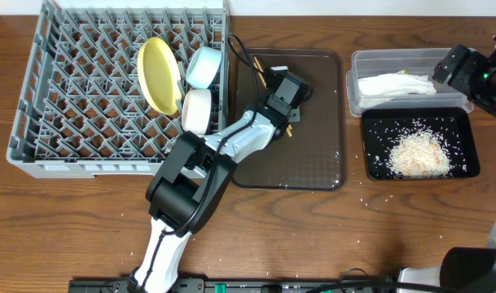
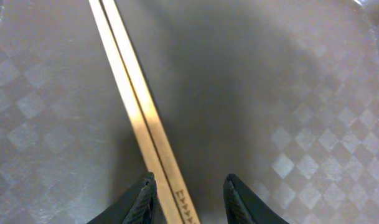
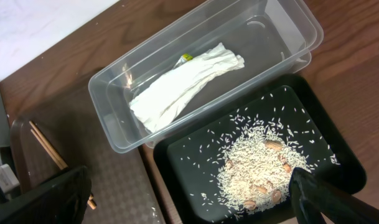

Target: Sort waste into correct bins and load items into the dishwasher

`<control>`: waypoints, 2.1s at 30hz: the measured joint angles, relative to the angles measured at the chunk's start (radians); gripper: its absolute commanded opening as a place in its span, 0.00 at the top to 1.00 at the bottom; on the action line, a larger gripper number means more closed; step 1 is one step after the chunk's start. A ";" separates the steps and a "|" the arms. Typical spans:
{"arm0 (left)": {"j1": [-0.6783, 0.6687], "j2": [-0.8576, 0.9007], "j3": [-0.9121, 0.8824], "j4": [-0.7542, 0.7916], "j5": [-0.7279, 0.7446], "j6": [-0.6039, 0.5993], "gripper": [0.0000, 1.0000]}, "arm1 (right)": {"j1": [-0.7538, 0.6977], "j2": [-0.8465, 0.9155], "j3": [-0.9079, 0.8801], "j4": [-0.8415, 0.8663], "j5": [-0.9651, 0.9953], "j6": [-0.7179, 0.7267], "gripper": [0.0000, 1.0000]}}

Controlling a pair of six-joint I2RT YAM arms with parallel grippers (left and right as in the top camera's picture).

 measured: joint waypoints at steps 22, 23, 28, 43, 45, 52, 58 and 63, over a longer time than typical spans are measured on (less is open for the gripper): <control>-0.008 0.029 0.000 0.046 -0.010 0.098 0.62 | 0.000 0.000 0.000 0.000 0.000 0.000 0.01; -0.008 0.030 0.000 0.047 -0.010 0.113 0.62 | 0.000 0.000 0.000 0.000 0.000 0.000 0.01; -0.008 0.031 0.000 0.047 -0.010 0.147 0.62 | 0.000 0.000 0.000 0.000 0.000 0.000 0.01; -0.008 0.032 0.000 0.037 -0.009 0.240 0.62 | 0.000 0.000 0.000 0.000 0.000 0.000 0.01; -0.008 0.032 0.000 0.037 -0.005 0.244 0.62 | 0.000 0.000 0.000 0.000 0.000 0.000 0.01; -0.008 0.032 -0.010 0.013 0.040 0.259 0.62 | 0.000 0.000 0.000 0.000 0.000 0.000 0.01; -0.008 0.022 -0.002 -0.064 0.050 0.258 0.63 | 0.000 0.000 0.000 0.000 0.000 0.000 0.01; -0.010 0.015 0.001 -0.095 0.053 0.216 0.79 | 0.000 0.000 0.000 0.000 0.000 0.000 0.01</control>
